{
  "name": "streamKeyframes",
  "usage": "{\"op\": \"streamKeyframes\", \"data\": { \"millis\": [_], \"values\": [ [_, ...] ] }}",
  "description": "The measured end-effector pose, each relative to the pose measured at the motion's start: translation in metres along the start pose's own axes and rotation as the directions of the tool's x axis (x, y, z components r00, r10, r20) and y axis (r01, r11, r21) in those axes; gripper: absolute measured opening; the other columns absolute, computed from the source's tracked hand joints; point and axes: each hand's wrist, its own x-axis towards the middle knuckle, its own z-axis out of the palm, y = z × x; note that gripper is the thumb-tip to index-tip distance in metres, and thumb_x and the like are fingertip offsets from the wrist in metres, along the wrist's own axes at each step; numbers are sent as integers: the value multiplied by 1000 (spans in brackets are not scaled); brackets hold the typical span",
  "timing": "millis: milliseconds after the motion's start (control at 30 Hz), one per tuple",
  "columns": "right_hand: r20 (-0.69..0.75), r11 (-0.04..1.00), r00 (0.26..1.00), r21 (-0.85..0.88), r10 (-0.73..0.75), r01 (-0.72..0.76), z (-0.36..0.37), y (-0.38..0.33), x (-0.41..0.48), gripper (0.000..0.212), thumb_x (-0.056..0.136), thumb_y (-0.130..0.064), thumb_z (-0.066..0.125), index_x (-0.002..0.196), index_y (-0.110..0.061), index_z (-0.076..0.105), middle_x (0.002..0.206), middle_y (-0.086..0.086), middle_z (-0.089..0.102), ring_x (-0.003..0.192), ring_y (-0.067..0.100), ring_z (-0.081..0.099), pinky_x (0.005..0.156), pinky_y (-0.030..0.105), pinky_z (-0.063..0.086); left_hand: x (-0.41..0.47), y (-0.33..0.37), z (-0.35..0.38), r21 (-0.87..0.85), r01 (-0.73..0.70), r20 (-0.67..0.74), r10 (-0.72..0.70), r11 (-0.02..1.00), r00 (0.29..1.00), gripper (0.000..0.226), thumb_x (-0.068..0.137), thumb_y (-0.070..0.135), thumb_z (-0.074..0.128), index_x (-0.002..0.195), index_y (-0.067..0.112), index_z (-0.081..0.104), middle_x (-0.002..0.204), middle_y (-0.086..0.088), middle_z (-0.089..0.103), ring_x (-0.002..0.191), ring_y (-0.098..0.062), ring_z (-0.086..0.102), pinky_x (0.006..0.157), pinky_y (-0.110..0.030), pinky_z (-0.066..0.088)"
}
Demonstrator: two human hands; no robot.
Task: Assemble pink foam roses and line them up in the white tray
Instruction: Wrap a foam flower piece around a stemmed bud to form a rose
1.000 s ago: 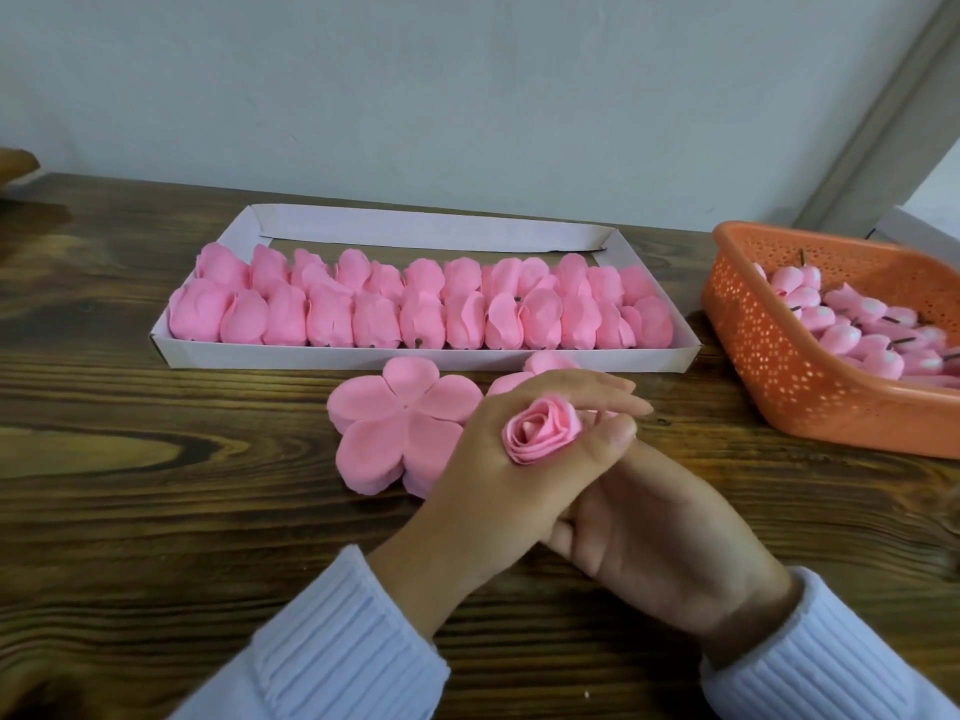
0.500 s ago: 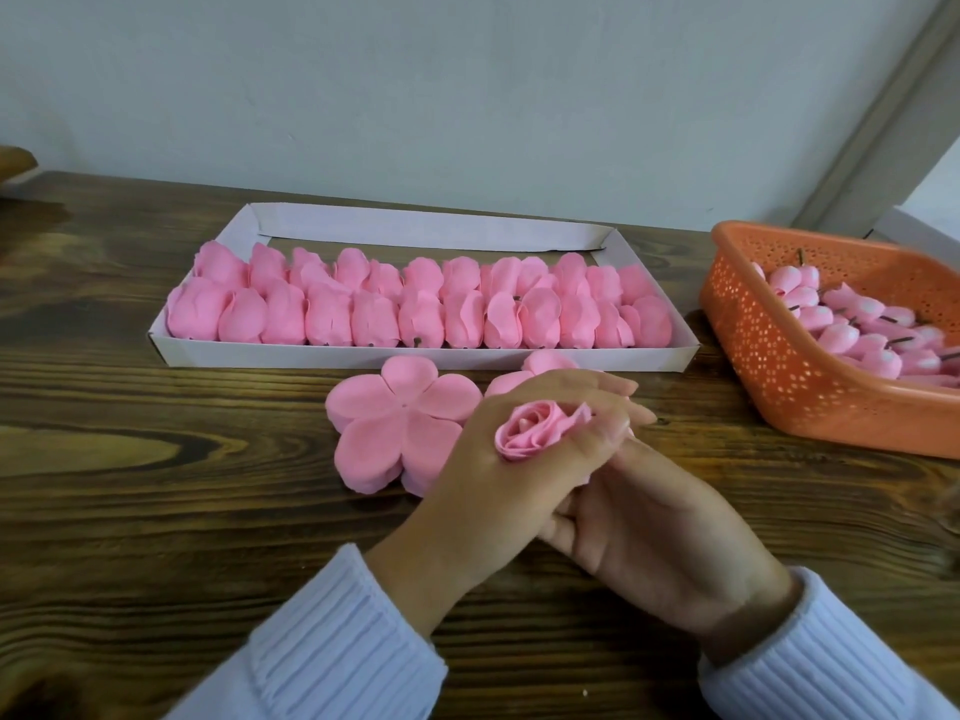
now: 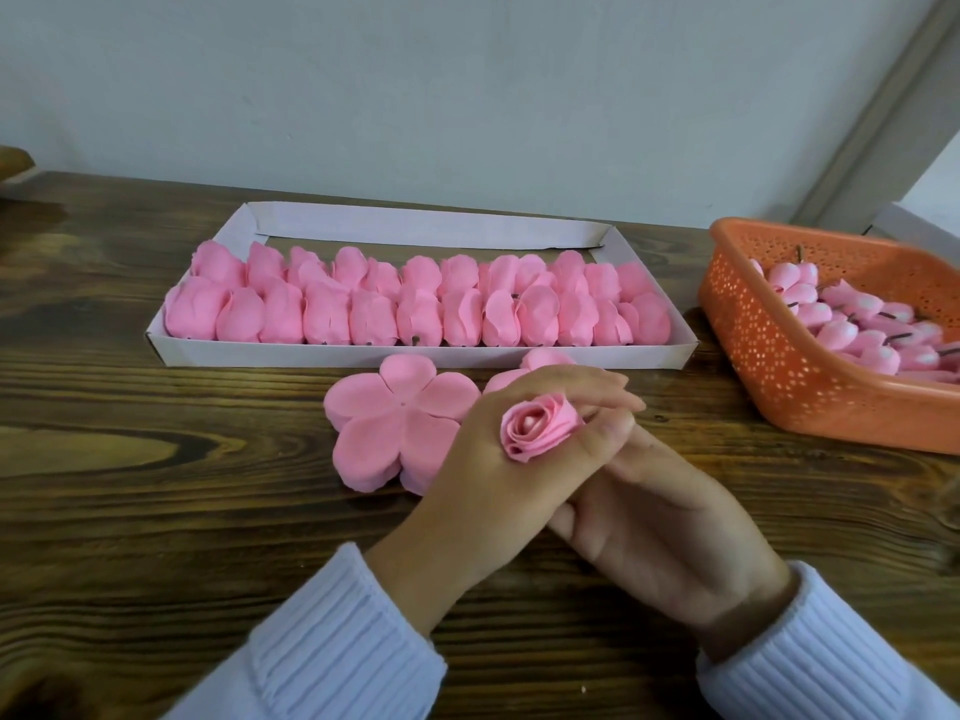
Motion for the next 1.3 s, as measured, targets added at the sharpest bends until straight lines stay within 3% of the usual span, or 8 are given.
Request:
{"op": "streamKeyframes", "data": {
  "millis": [167,333,533,733,933,1100,1200,1300],
  "values": [
    [-171,998,984,-54,-45,37,1,-4,0,74,70,-26,69,134,4,47,123,25,58,108,33,60,93,43,51,-1,-1,2,54,-76,-82,80,996,993,13,83,10,63,87,4,73,96,-2,74,97,-12,67,84,-24,52],
    [-141,981,983,-172,-119,95,5,-1,1,99,57,-41,89,136,-1,44,120,22,62,103,31,64,84,40,56,-3,-4,3,260,-137,-167,184,956,969,18,80,12,69,90,27,71,85,3,73,80,-8,69,71,-20,54],
    [-143,917,968,-374,-206,140,5,8,-4,91,53,-34,93,132,-15,51,121,15,65,107,26,64,90,34,53,-4,-9,6,674,-287,-15,401,680,916,30,71,12,73,101,14,71,76,8,67,75,-9,53,72,-26,45],
    [-138,864,959,-479,-248,155,7,8,-5,47,64,-15,77,109,-31,71,110,14,70,100,24,67,86,31,54,-5,-9,7,689,-337,-3,467,641,884,25,73,12,74,98,11,70,75,7,63,77,-7,50,73,-33,47],
    [-169,831,946,-536,-277,148,4,10,-5,46,75,-5,65,119,-15,61,110,11,70,104,24,66,85,30,54,-4,-13,5,700,-361,39,471,617,881,18,76,8,71,94,7,71,72,7,60,74,-9,51,76,-35,46],
    [-124,873,960,-457,-250,168,3,10,-5,56,72,-26,82,122,-12,61,117,13,67,110,25,63,86,32,53,-3,-11,5,664,-377,51,464,646,884,13,83,9,66,95,7,71,77,4,66,78,-9,53,77,-36,46],
    [-109,922,980,-371,-165,113,3,11,-2,47,93,-35,57,130,-6,52,127,19,60,115,31,59,89,39,52,-5,-7,4,546,-316,-69,418,776,906,16,90,18,55,95,17,70,84,12,68,85,-7,60,77,-41,49],
    [-207,946,975,-323,-82,11,0,13,4,52,86,-46,50,121,-8,58,109,17,62,93,28,66,76,37,57,-5,-4,4,350,-221,-184,298,910,937,19,93,24,49,98,28,67,78,12,67,80,-17,66,76,-45,54]
  ]
}}
